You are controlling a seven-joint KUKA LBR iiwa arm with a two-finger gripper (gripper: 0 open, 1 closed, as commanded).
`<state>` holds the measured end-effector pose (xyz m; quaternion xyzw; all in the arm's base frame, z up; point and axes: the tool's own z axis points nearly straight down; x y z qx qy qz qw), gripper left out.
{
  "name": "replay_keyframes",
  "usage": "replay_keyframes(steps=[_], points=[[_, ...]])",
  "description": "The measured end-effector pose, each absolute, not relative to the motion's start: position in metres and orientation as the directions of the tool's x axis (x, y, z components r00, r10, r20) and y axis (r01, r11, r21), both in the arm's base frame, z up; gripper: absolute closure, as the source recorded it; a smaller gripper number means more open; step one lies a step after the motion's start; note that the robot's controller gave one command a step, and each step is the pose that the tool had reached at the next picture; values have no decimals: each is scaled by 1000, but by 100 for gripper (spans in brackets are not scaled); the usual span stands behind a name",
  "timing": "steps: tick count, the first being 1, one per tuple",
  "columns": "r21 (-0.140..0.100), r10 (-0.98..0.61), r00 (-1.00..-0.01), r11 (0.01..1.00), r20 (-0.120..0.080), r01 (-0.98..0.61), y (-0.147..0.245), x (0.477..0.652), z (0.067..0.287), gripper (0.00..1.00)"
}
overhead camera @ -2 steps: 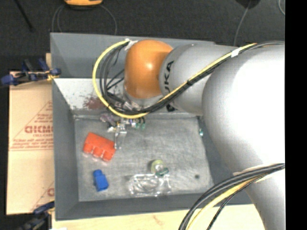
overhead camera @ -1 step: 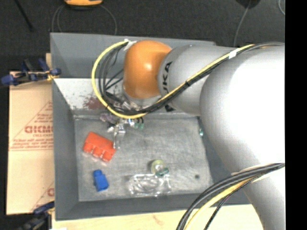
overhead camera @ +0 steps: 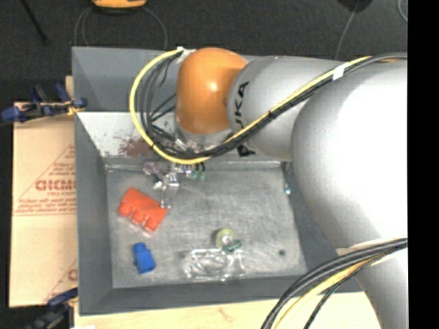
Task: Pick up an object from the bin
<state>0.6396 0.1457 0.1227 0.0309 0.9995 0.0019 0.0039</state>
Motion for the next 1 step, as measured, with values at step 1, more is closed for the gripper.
replay_keyframes(steps=[1], points=[[9,96,-995,995,-22,96,147,642,101,0]])
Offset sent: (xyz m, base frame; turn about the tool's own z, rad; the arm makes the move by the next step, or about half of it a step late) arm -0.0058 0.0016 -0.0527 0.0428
